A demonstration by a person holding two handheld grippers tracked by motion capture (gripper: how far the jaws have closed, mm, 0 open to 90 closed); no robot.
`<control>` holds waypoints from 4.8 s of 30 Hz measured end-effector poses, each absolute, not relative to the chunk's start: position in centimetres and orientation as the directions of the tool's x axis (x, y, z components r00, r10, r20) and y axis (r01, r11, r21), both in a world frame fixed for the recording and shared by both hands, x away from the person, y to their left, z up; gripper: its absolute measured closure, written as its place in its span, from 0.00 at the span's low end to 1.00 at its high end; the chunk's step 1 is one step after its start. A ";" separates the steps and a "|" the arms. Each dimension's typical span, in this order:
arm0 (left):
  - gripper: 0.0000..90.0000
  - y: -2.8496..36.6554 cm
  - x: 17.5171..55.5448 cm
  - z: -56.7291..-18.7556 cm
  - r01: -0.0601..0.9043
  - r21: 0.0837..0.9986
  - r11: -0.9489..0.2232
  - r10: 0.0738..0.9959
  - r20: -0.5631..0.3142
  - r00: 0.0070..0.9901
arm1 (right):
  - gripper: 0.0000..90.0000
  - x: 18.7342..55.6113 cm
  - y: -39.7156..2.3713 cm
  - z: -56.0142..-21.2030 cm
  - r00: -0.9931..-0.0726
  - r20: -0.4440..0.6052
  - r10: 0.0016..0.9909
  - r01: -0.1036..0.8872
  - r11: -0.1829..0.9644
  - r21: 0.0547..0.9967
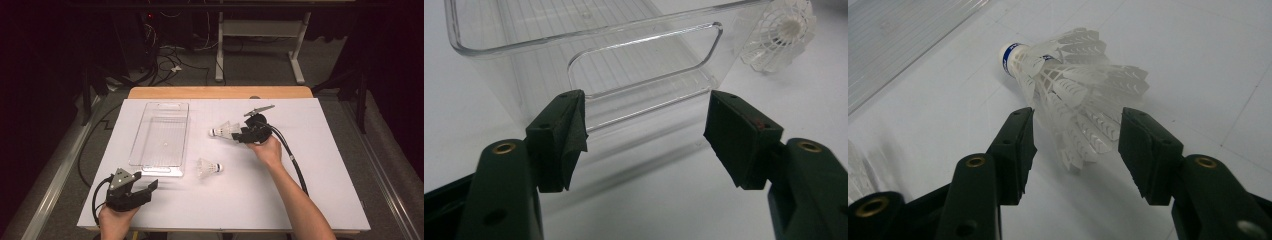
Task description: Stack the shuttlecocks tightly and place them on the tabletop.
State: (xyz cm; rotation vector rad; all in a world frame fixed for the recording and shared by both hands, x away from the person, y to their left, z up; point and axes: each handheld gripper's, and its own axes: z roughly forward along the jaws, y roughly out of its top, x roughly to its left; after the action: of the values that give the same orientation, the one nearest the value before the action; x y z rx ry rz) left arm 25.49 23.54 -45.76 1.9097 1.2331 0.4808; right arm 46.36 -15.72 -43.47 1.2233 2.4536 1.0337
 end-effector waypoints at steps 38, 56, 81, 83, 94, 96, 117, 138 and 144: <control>0.37 24.0 25.6 -45.8 0.585 0.785 -0.203 0.886 -0.107 0.451 | 0.52 41.4 -14.1 -40.1 -0.711 0.046 0.701 0.507 0.466 0.726; 0.37 24.1 25.5 -45.7 0.581 0.788 -0.204 0.887 -0.103 0.451 | 0.56 40.0 -12.7 -40.4 -0.728 0.059 0.683 0.530 0.507 0.679; 0.37 24.6 25.4 -45.6 0.578 0.792 -0.196 0.893 -0.100 0.439 | 0.58 38.5 -9.1 -40.2 -0.779 0.067 0.623 0.512 0.571 0.642; 0.37 24.7 25.4 -45.6 0.578 0.792 -0.195 0.893 -0.101 0.439 | 0.58 38.5 -8.7 -40.2 -0.782 0.072 0.619 0.513 0.574 0.638; 0.37 24.6 25.4 -45.7 0.577 0.792 -0.199 0.891 -0.099 0.443 | 0.58 38.5 -6.8 -40.4 -0.787 0.101 0.608 0.535 0.592 0.603; 0.37 24.6 25.4 -45.7 0.577 0.792 -0.200 0.891 -0.098 0.443 | 0.58 38.4 -6.4 -40.4 -0.791 0.102 0.604 0.534 0.597 0.599; 0.37 24.6 25.4 -45.7 0.577 0.792 -0.199 0.890 -0.100 0.445 | 0.57 38.7 -3.4 -41.3 -0.787 0.081 0.611 0.556 0.647 0.521; 0.37 24.5 25.5 -45.7 0.577 0.791 -0.203 0.887 -0.101 0.450 | 0.93 38.6 -5.1 -40.1 -0.799 -0.002 0.601 0.521 0.694 0.497; 0.37 24.5 25.6 -45.7 0.580 0.789 -0.201 0.888 -0.102 0.448 | 0.99 38.6 -6.1 -39.8 -0.792 -0.008 0.610 0.528 0.691 0.493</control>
State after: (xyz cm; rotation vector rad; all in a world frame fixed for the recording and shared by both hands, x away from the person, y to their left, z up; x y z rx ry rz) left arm 25.56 24.48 -45.74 1.8987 1.2367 0.4870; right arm 38.62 -6.14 -39.77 0.9262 2.7288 0.7162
